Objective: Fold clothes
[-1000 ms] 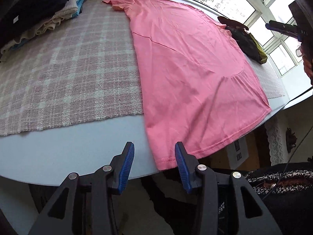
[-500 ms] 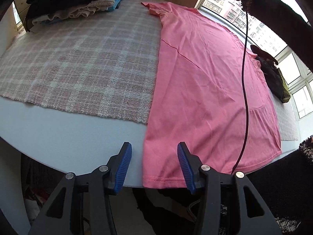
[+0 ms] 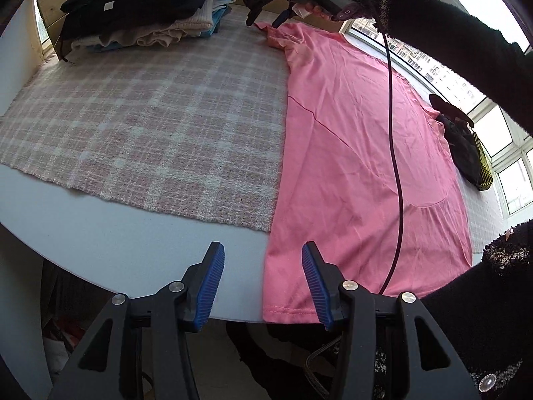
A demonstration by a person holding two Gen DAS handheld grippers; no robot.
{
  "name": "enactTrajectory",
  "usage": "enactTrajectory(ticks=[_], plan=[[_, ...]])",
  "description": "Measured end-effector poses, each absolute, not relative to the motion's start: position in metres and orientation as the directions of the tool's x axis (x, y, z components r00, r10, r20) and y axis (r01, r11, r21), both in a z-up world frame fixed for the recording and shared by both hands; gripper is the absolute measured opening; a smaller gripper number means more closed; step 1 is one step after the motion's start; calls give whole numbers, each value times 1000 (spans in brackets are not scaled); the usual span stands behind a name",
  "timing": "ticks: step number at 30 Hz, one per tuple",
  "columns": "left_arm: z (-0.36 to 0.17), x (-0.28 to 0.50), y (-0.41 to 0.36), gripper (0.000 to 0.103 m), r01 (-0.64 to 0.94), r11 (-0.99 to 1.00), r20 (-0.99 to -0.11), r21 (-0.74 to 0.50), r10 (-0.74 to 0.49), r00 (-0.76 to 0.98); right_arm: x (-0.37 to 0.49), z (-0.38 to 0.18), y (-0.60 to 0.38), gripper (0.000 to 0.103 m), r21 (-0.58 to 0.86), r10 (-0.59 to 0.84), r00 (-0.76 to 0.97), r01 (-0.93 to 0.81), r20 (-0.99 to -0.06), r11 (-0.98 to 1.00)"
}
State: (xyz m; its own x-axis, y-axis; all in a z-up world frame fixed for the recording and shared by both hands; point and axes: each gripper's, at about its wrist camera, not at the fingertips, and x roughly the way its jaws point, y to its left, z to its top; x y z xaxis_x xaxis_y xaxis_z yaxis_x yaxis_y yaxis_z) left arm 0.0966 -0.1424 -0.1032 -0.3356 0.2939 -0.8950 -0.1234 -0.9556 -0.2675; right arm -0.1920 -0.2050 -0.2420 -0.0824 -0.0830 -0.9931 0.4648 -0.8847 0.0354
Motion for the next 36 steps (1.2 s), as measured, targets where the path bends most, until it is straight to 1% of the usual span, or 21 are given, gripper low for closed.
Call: enactTrajectory(ticks=[2, 6, 8, 9, 10, 11, 12, 16, 18, 19, 20, 21, 22, 23, 25, 30, 33, 36], plan=[[-103, 96, -144, 46, -127, -955, -897, -266, 294, -329, -187, -244, -207, 61, 5, -62, -99, 492, -993, -870], [-107, 96, -142, 46, -145, -953, -904, -267, 299, -306, -181, -245, -203, 58, -1, -70, -120, 512, -990, -859], [-111, 97, -139, 46, -162, -948, -908, -272, 309, -282, -179, -244, -198, 47, -4, -74, -129, 519, -989, -855], [-113, 98, -138, 46, -170, -946, -911, -277, 315, -268, -179, -243, -195, 33, -5, -75, -133, 518, -988, -856], [-115, 100, -137, 47, -178, -943, -913, -282, 320, -253, -180, -243, -191, 25, -5, -73, -133, 510, -988, -860], [-117, 101, -136, 47, -187, -940, -914, -284, 325, -244, -182, -243, -185, 11, 8, -82, -125, 502, -989, -865], [-119, 103, -135, 47, -195, -938, -915, -287, 329, -235, -183, -243, -181, 7, 22, -92, -117, 494, -989, -869], [-118, 104, -132, 47, -213, -937, -918, -276, 323, -230, -180, -244, -166, 6, 74, -140, -101, 483, -985, -873], [-118, 103, -129, 36, -218, -936, -918, -276, 323, -228, -178, -244, -161, 5, 94, -158, -96, 476, -983, -874], [-118, 104, -126, 18, -235, -935, -922, -267, 319, -220, -177, -244, -158, 5, 106, -168, -92, 471, -982, -876], [-119, 104, -123, 7, -254, -935, -925, -250, 307, -222, -176, -244, -156, 5, 117, -178, -89, 467, -980, -877], [-120, 105, -120, 6, -272, -934, -929, -233, 297, -223, -175, -243, -153, 5, 124, -186, -89, 464, -979, -877], [-120, 105, -119, 5, -278, -929, -926, -242, 307, -218, -174, -242, -151, 5, 131, -194, -91, 461, -977, -878], [-120, 106, -118, 1, -285, -925, -924, -251, 317, -214, -173, -240, -147, 5, 140, -204, -94, 457, -974, -879], [-118, 106, -118, 0, -283, -917, -908, -282, 351, -230, -172, -237, -141, 5, 160, -226, -98, 447, -969, -880], [-101, 108, -127, 0, -270, -870, -834, -411, 479, -274, -169, -224, -118, 5, 203, -275, -122, 412, -954, -888], [-86, 111, -126, 0, -296, -827, -780, -477, 554, -291, -165, -214, -100, 5, 213, -288, -142, 395, -947, -894], [-73, 108, -117, 0, -334, -793, -747, -510, 600, -286, -166, -203, -85, 5, 220, -297, -162, 374, -941, -901]])
